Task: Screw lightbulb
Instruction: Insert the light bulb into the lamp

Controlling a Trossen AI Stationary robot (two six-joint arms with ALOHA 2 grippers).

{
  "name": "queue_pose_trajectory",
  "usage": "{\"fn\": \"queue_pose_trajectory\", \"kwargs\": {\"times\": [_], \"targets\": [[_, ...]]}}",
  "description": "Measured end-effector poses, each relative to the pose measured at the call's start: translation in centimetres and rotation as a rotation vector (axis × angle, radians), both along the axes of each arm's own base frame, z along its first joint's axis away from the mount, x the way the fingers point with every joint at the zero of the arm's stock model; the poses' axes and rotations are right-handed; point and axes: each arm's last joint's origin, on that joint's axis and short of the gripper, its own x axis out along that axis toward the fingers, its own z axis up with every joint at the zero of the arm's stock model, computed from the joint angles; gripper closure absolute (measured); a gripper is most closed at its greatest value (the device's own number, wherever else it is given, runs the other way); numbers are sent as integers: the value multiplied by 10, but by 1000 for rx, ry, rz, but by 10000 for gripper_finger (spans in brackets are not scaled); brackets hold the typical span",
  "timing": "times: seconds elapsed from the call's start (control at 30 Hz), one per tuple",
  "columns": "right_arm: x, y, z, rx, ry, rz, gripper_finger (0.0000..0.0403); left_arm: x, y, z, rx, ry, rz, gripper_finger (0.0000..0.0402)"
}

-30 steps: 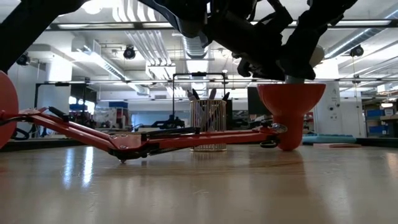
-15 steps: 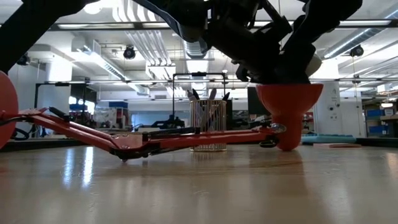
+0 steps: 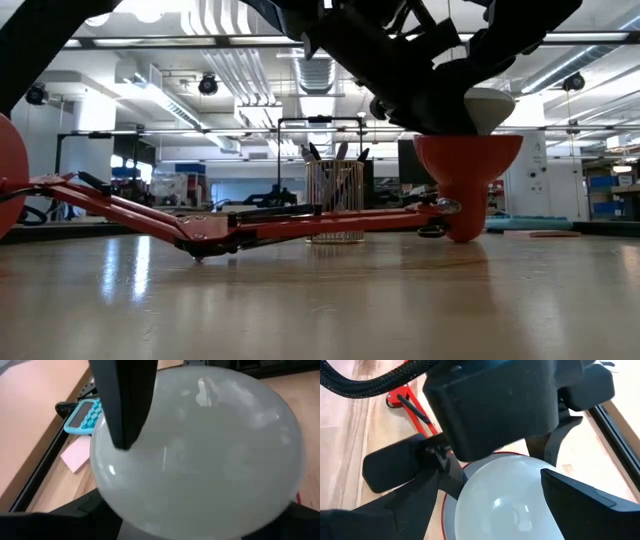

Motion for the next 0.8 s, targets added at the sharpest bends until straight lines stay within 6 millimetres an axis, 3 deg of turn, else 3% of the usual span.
{"fn": "queue_pose_trajectory", "kwargs": {"times": [0.33,0.53,0.8], "targets": [[1,0,-7,12,-23,-16,64,-40,-15,45,-31,151,-4,103],[2,0,-8,13,-34,-16,64,-52,-21,73,-109,26,65,103],[-1,0,-4,17,-48,-15,64,-45,-22,72,-132,-99,101,103]]}}
